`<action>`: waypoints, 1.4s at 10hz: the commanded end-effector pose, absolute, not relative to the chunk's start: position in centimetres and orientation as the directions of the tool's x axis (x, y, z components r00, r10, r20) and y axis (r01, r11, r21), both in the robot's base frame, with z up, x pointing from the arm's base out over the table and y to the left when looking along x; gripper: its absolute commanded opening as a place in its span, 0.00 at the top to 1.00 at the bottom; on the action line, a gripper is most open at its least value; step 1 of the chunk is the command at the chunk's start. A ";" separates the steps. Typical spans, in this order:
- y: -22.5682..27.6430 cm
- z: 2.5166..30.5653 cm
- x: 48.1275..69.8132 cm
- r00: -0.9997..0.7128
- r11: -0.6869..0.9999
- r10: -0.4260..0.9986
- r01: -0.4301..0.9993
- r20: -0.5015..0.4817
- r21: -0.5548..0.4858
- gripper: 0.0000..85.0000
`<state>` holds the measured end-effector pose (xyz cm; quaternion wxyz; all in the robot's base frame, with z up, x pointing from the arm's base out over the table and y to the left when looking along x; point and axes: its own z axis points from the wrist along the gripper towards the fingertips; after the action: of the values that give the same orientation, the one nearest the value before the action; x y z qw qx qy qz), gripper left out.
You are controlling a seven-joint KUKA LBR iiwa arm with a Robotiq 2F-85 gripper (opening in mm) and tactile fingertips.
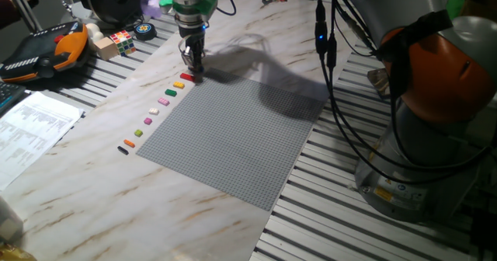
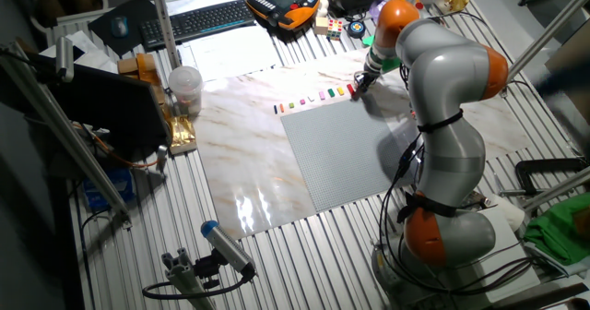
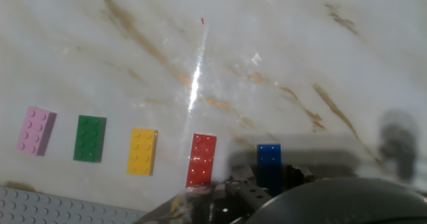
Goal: Build with small Lego blocks
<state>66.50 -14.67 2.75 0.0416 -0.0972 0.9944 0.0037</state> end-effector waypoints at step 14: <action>-14.7 2.8 66.5 -0.975 0.979 -0.205 -0.205 -0.090 -0.008 0.87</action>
<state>66.52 -14.65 2.88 0.0450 -0.1033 0.9936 0.0007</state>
